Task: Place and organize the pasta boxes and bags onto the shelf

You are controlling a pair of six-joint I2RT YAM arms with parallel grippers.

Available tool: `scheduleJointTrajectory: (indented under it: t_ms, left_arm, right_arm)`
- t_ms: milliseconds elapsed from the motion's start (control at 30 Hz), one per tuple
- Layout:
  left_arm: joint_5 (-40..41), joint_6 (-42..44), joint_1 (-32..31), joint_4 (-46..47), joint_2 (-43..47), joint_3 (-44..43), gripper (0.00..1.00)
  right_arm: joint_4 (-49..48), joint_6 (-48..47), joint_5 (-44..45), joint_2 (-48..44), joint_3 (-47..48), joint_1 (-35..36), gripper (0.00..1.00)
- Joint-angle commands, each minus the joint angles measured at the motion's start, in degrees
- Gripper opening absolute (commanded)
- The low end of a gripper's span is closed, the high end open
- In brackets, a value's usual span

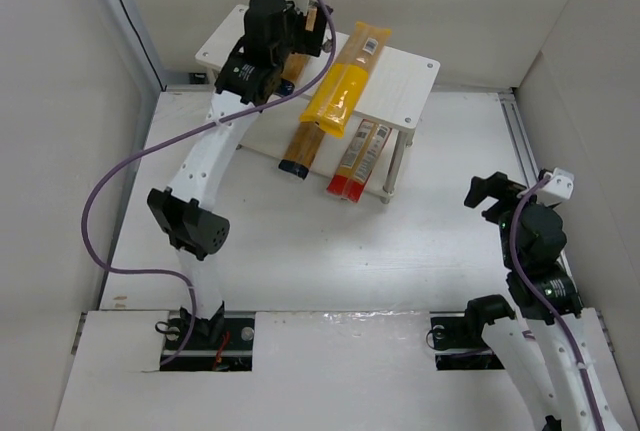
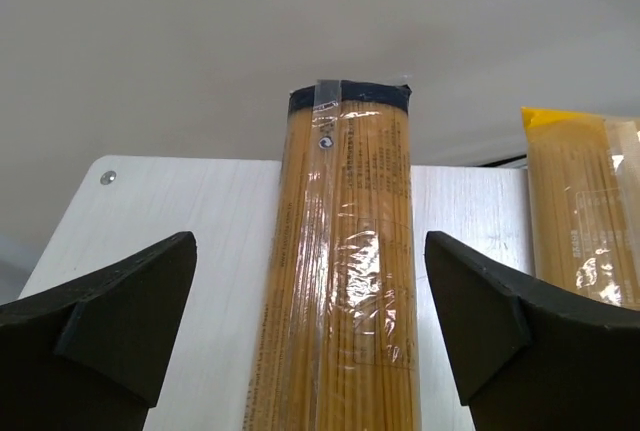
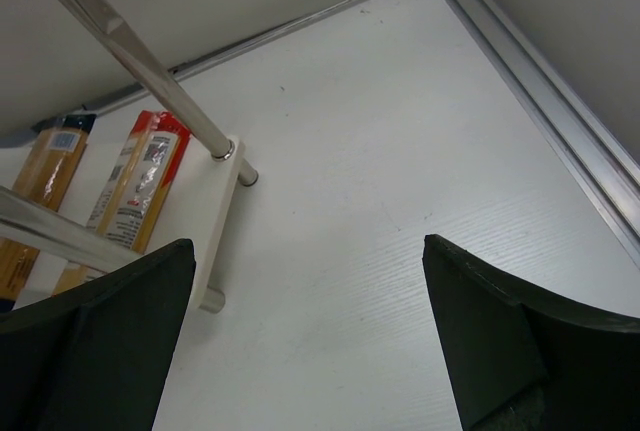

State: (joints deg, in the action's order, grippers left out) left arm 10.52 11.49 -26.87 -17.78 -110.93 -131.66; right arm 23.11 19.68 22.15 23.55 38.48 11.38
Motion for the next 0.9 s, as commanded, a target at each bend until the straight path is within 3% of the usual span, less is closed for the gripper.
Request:
scheduleJointTrajectory:
  t_ms: [0,33,300,400,467,500,533,567,667,767,867]
  left_arm:
    - [0.21,-2.16,0.51,4.86,7.66,-0.09,0.95]
    - [-0.32,-2.17,0.51,4.86,8.45,-0.09,1.00]
    - [7.84,-7.96,0.51,5.06,21.87,2.45,1.00]
    - [13.45,-15.33,0.51,2.06,29.17,14.10,1.00]
    - [18.03,-21.56,0.51,2.04,39.62,32.27,1.00]
    - [19.08,-29.95,0.51,2.92,43.48,39.21,1.00]
    - [19.09,-34.12,0.51,4.49,50.92,45.63,1.00]
    - [15.79,-37.21,0.51,5.47,54.47,57.44,1.00]
    - [9.80,-46.07,0.51,6.09,64.14,73.31,1.00]
    - [10.82,-48.14,0.51,3.65,67.16,79.00,1.00]
    - [13.99,-49.37,0.51,-2.32,66.03,79.01,1.00]
  right_arm:
    - [-2.99,-0.43,1.05,-1.57,0.72,0.58,1.00]
    - [-2.99,-0.43,1.05,-1.58,0.72,0.58,1.00]
    - [-3.51,-0.43,-0.53,-2.19,0.72,0.58,1.00]
    - [-2.99,-0.43,-0.53,-0.19,1.33,0.58,1.00]
    - [-2.99,-0.43,-1.67,0.96,1.94,0.58,1.00]
    - [-2.99,-0.43,-1.67,1.58,1.95,0.58,1.00]
    - [-2.29,-1.04,-1.67,2.72,2.47,0.58,1.00]
    - [-2.28,-1.05,-1.67,2.73,2.48,0.58,1.00]
    - [-1.76,-1.05,-1.84,4.22,2.48,0.58,1.00]
    - [-2.54,-1.05,-3.33,4.75,2.48,0.58,1.00]
    - [-3.25,-1.05,-4.66,4.75,1.77,0.58,1.00]
